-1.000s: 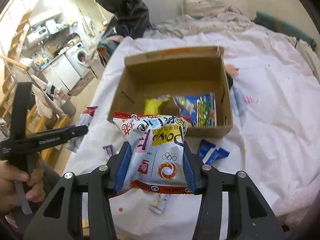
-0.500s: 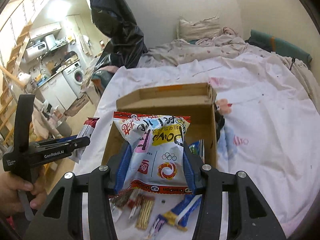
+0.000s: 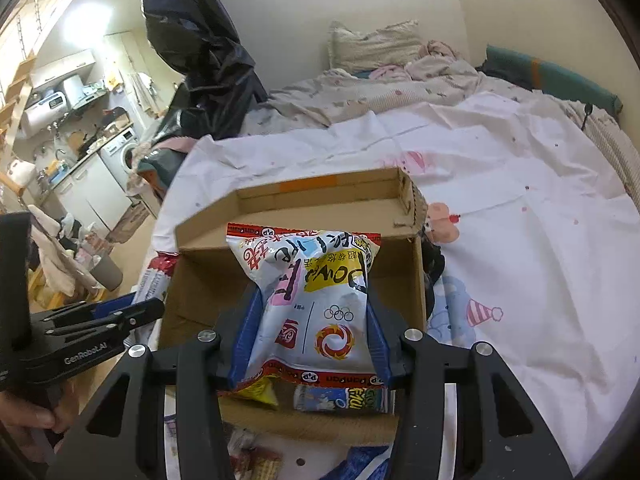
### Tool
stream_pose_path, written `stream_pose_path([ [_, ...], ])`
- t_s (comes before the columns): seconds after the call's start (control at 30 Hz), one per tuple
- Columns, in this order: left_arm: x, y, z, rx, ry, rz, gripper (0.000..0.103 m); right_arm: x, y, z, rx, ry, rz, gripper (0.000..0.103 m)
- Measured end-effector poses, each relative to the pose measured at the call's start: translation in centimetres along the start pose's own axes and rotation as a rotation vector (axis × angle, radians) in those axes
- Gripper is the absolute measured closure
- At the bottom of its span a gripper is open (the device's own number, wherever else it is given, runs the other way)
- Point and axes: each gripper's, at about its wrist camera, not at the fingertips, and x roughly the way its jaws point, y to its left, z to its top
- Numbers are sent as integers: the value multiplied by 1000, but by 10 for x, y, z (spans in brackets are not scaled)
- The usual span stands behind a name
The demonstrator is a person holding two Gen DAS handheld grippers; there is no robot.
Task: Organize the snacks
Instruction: 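Lift both snacks over the box and release them inside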
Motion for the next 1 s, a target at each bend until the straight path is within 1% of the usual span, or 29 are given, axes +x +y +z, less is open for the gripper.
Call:
stream_pose_path([
  [0.13,19,2,-2,0,22,9,75,16,-8,-7,31,27,-2,52],
  [0.27,30,0,-4,23,15,24,75,25,-9,-12,12,37,-24,52],
  [0.53,38,2,-5,16,31,18,75,45,-4,-18,-22,78,-54,52],
  [0.83,39,7,-4,-7,31,22,74,54,-2,-20,-5,102,-29,48],
  [0.87,38,7,-4,-7,28,23,74,54,-2,-20,1,104,-21,47],
  [0.93,37,7,-4,-8,24,15,74,53,-5,-20,22,111,-2,39],
  [0.97,36,7,-4,-5,24,16,73,52,-6,-20,32,106,7,30],
  [1.0,36,6,-4,0,26,18,67,49,-7,-19,40,92,11,21],
])
